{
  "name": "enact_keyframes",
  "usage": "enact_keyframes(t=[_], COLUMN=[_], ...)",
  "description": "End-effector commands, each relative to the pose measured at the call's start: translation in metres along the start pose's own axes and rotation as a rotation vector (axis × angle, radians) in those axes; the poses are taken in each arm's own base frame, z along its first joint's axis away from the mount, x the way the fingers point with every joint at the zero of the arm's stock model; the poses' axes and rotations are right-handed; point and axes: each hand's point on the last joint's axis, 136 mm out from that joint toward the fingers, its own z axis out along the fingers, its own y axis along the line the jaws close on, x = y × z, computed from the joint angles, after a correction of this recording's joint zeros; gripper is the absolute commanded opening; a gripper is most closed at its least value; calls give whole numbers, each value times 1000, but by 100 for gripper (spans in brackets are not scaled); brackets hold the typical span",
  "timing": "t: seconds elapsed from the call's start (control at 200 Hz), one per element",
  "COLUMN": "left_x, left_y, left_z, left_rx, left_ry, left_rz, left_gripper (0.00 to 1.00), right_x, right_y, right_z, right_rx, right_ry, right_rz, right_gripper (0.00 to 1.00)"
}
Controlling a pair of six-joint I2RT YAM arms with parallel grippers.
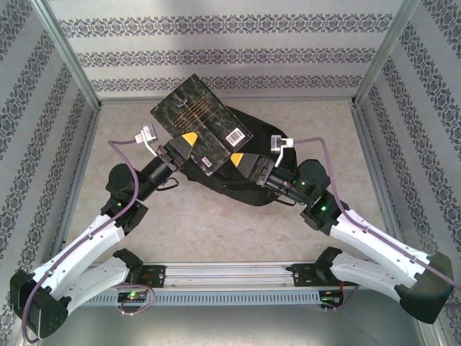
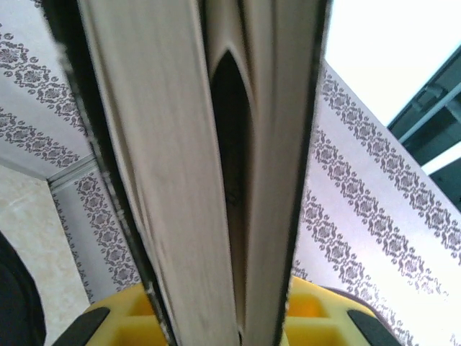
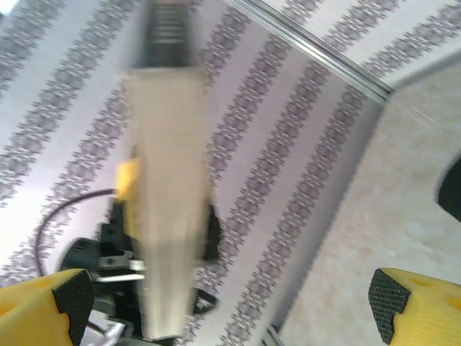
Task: Pack books, pencil case, and school supplies into a backpack
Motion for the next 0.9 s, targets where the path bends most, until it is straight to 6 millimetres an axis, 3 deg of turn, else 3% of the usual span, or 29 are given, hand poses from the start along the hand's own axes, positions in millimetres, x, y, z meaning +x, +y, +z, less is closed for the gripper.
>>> enact_keyframes(t=[0.0, 0.2, 0.345, 0.55, 0.735, 0.899], left_x=[-21, -11, -6, 1, 9, 13], left_y=[-52, -50, -47, -41, -34, -23], left_z=[-2, 3, 7, 14, 19, 18], left_rx=[164, 138, 125, 96, 63, 5], left_ry=[-112, -102, -91, -74, -62, -56], left_rz=[-11, 1, 5, 7, 9, 13], left_gripper=[0, 0, 0, 0, 0, 1], right_x=[-33, -37, -35, -35, -35, -37], right_y=[43, 52, 52, 40, 29, 13], right_z=[-3, 10, 19, 27, 33, 29], right_rx=[-144, -181, -181, -120, -82, -13], right_ry=[-147, -149, -143, -159, -163, -195], right_rz=[-8, 3, 9, 25, 53, 64], right_gripper=[98, 97, 87, 62, 45, 10])
